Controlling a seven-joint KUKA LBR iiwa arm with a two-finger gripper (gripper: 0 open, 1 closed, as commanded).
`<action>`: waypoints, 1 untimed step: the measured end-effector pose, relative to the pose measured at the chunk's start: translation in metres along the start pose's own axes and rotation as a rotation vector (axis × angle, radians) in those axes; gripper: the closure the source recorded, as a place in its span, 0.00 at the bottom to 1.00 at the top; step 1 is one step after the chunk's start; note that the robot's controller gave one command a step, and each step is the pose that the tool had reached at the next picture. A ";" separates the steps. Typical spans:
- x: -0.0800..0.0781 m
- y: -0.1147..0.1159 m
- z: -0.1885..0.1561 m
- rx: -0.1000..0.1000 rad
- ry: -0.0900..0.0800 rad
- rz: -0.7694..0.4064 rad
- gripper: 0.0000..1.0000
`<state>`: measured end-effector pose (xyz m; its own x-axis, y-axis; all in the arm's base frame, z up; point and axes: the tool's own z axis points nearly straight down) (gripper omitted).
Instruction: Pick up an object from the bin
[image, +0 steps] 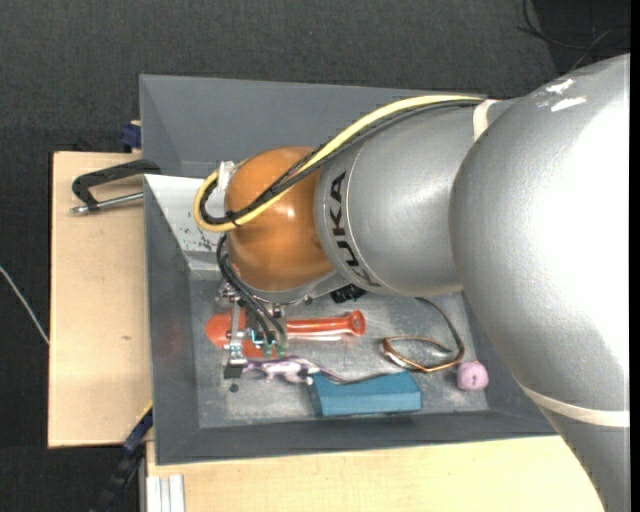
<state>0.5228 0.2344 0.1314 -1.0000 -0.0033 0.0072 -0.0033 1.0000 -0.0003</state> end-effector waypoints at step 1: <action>-0.002 -0.001 -0.005 -0.002 -0.008 0.003 0.00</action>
Offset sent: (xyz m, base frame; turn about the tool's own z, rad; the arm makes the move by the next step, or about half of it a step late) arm -0.0167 -0.0743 -0.0614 -0.0489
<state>0.5252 0.2333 0.1363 -1.0000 0.0000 -0.0007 0.0000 1.0000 0.0017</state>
